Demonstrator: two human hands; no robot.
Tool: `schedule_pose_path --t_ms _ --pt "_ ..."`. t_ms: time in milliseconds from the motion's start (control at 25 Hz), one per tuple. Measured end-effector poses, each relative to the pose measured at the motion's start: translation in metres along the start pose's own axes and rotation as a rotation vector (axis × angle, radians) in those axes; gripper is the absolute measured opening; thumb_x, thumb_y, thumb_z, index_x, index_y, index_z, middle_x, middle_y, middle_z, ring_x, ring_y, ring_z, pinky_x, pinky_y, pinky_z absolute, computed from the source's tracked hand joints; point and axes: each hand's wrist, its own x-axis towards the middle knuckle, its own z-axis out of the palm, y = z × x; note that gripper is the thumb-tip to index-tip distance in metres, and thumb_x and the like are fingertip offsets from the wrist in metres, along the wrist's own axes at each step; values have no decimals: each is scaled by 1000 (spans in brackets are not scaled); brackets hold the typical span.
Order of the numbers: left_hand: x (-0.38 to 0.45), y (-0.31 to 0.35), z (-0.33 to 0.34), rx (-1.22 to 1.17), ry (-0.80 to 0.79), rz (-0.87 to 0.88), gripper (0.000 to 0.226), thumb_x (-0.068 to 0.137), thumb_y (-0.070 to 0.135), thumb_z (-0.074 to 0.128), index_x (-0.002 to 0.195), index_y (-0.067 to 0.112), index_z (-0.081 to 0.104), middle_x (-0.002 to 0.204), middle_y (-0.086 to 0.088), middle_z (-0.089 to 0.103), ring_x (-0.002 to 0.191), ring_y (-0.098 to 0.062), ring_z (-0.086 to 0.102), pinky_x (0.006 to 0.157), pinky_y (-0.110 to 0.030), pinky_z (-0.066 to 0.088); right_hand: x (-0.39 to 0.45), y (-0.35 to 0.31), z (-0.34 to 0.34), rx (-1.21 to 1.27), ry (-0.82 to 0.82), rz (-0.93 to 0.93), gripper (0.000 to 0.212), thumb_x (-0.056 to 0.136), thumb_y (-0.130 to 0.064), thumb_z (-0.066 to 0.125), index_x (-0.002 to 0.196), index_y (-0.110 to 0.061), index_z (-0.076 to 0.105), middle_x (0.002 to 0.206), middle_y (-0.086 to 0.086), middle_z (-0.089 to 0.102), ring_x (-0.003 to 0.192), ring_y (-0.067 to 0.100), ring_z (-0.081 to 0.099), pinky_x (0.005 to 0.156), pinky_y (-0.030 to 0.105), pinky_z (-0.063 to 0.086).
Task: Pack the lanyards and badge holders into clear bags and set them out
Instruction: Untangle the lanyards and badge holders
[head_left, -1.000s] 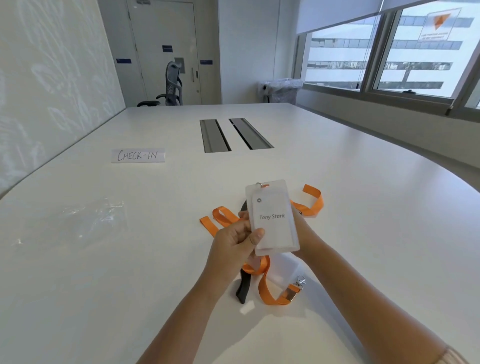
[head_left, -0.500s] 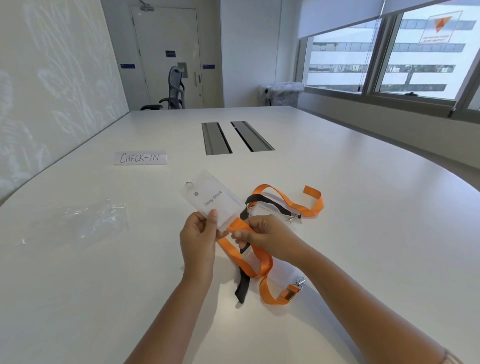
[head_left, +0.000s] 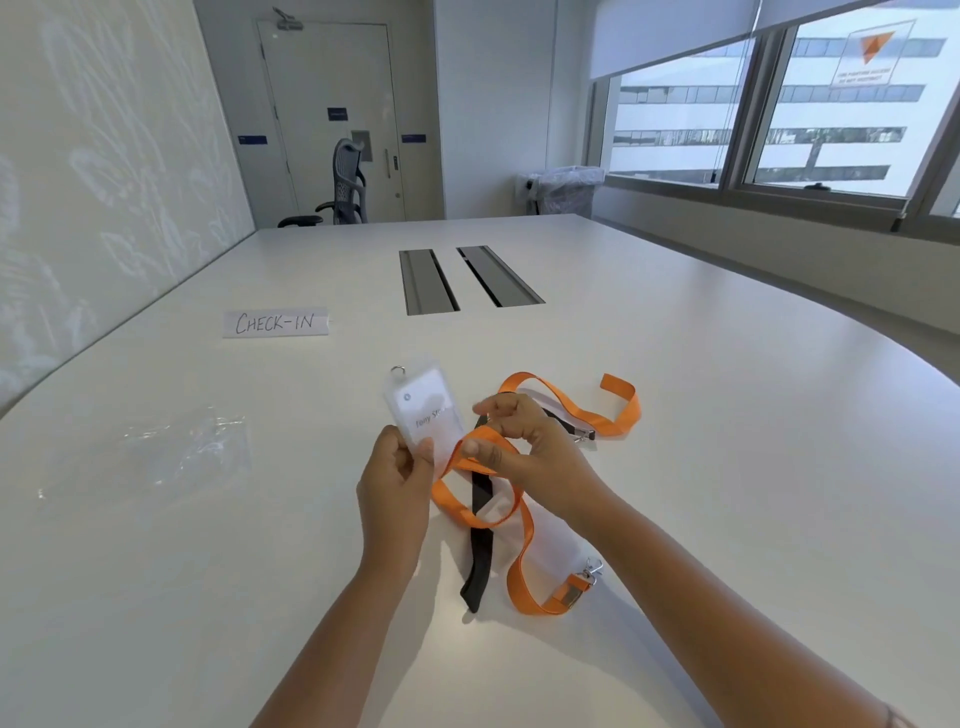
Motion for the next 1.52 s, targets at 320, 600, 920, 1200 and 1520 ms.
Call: schedule_pose_path --t_ms 320,600,920,1200,1520 --pt "-6 3 2 135 -165 196 25 86 38 47 96 17 54 84 4 64 72 -15 62 58 -10 44 -2 -3 -13 376 159 -77 24 81 -38 54 96 -29 71 106 -15 68 105 2 60 86 16 49" --pt "-3 -2 5 325 -327 228 32 93 23 47 123 14 54 94 8 57 84 -10 55 73 -12 41 1 -1 -26 316 250 -75 43 85 -54 36 98 -29 69 96 -23 70 98 -12 58 74 -4 37" --pt "1 1 -3 178 -524 175 31 89 35 48 114 19 57 101 -4 68 94 -18 65 85 -34 54 4 5 -45 244 423 155 43 79 -66 28 84 -37 60 76 -26 66 80 -2 64 73 14 47" --pt "-2 14 -6 -333 -785 -215 34 76 37 56 108 25 61 99 5 73 94 -15 68 72 -27 57 6 22 -43 254 333 335 75 74 -73 24 93 -15 67 94 6 70 94 11 62 96 37 41" --pt "0 13 -8 -639 -718 -433 35 77 27 57 109 13 62 94 -3 73 84 -19 70 56 -26 57 11 48 -54 -409 400 492 47 93 -57 28 103 -19 55 98 4 63 87 22 57 76 36 45"
